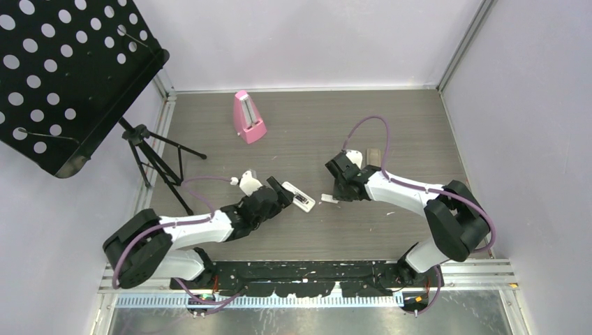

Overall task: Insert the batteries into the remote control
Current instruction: Place the remote control at the center of the board.

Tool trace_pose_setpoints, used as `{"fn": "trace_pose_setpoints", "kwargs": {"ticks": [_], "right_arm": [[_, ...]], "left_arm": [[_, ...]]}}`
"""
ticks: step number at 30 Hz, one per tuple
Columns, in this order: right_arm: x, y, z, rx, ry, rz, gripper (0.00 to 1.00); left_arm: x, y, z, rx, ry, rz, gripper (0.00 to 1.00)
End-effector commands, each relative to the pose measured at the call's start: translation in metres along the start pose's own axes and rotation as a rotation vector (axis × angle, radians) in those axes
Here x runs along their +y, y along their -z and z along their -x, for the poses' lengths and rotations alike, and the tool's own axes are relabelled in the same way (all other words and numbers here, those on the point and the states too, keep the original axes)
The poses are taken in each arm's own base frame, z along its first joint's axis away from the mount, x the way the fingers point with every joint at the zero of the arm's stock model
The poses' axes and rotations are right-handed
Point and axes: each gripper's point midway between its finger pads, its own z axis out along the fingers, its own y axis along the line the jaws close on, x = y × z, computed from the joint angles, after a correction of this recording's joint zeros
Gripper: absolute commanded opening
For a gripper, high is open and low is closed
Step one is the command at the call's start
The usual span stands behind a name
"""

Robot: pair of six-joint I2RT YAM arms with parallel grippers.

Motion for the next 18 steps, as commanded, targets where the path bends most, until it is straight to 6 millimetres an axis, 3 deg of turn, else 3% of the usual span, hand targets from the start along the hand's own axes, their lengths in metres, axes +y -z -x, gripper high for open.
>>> {"fn": "trace_pose_setpoints", "kwargs": {"ticks": [1, 7, 12, 18], "right_arm": [[0.036, 0.020, 0.023, -0.054, -0.055, 0.181, 0.01], [0.066, 0.052, 0.037, -0.081, -0.065, 0.366, 0.01], [0.080, 0.076, 0.045, -0.096, -0.048, 0.465, 0.01], [0.087, 0.090, 0.043, -0.078, -0.032, 0.522, 0.01]], "left_arm": [[-0.031, 0.024, 0.001, 0.062, -0.182, -0.151, 0.84], [-0.070, 0.047, -0.007, 0.225, -0.216, -0.270, 0.82], [-0.108, 0.047, -0.010, 0.313, -0.189, -0.405, 0.66], [-0.142, 0.052, -0.015, 0.373, -0.201, -0.513, 0.68]]}}
